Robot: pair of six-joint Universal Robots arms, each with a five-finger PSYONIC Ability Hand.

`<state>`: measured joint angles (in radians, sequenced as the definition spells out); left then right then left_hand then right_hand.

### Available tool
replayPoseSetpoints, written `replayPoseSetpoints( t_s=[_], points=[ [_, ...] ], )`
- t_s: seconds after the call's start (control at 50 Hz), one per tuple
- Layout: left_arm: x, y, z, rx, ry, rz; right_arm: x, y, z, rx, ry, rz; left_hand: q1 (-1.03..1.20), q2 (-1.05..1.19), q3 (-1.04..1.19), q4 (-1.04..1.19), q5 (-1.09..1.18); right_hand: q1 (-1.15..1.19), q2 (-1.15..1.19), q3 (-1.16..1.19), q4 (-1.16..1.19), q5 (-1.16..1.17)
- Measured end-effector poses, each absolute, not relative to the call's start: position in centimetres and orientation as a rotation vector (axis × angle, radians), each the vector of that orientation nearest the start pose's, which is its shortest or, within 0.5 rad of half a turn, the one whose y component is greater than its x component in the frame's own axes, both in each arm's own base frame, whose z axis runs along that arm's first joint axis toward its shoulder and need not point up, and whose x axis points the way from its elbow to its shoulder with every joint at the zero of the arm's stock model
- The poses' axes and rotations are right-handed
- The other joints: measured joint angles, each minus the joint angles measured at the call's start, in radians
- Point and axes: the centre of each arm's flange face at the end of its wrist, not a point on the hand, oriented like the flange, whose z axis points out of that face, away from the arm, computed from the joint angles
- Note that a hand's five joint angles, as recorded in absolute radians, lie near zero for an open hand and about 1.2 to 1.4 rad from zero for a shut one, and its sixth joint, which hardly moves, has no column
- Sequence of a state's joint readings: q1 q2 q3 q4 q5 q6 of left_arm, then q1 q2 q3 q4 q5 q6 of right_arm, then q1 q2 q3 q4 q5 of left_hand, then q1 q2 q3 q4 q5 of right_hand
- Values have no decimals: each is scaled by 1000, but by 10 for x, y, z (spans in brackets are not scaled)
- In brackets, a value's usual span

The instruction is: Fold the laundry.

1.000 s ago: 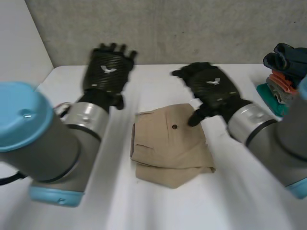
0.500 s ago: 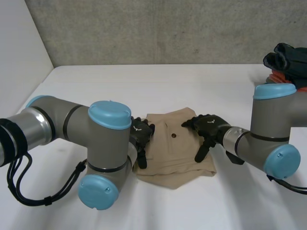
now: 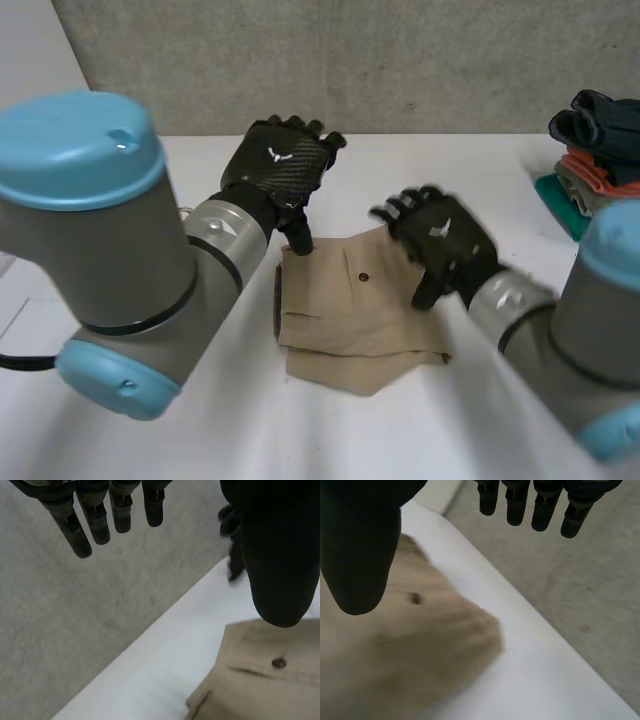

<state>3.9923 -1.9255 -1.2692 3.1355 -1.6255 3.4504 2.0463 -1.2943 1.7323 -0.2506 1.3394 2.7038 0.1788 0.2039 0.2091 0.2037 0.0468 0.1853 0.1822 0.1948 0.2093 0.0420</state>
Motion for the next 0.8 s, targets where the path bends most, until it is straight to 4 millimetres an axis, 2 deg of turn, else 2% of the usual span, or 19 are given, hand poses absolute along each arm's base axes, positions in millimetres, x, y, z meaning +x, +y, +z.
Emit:
replayPoseSetpoints(
  t_s=[0.1, 0.22, 0.36, 0.46, 0.58, 0.8],
  points=[
    [-346, -198, 276, 1290, 2220, -2329, 288, -186, 160, -1288, 1889, -1733, 0, 0, 0, 0, 0, 0, 0, 0, 0, 0],
    [-346, -193, 267, 1367, 2284, -2303, 287, -170, 135, -1334, 1833, -1707, 0, 0, 0, 0, 0, 0, 0, 0, 0, 0],
    [-346, -191, 261, 1380, 2310, -2283, 291, -184, 111, -1404, 1806, -1766, 0, 0, 0, 0, 0, 0, 0, 0, 0, 0],
    [-346, -191, 259, 1377, 2313, -2277, 295, -196, 103, -1467, 1778, -1827, 0, 0, 0, 0, 0, 72, 74, 69, 59, 58],
    [-345, -191, 257, 1379, 2318, -2268, 303, -210, 104, -1487, 1732, -1913, 0, 0, 0, 0, 0, 279, 277, 271, 254, 218],
    [-344, -190, 258, 1376, 2318, -2267, 314, -227, 110, -1461, 1703, -1959, 0, 0, 0, 0, 0, 294, 291, 279, 262, 228]
  ],
)
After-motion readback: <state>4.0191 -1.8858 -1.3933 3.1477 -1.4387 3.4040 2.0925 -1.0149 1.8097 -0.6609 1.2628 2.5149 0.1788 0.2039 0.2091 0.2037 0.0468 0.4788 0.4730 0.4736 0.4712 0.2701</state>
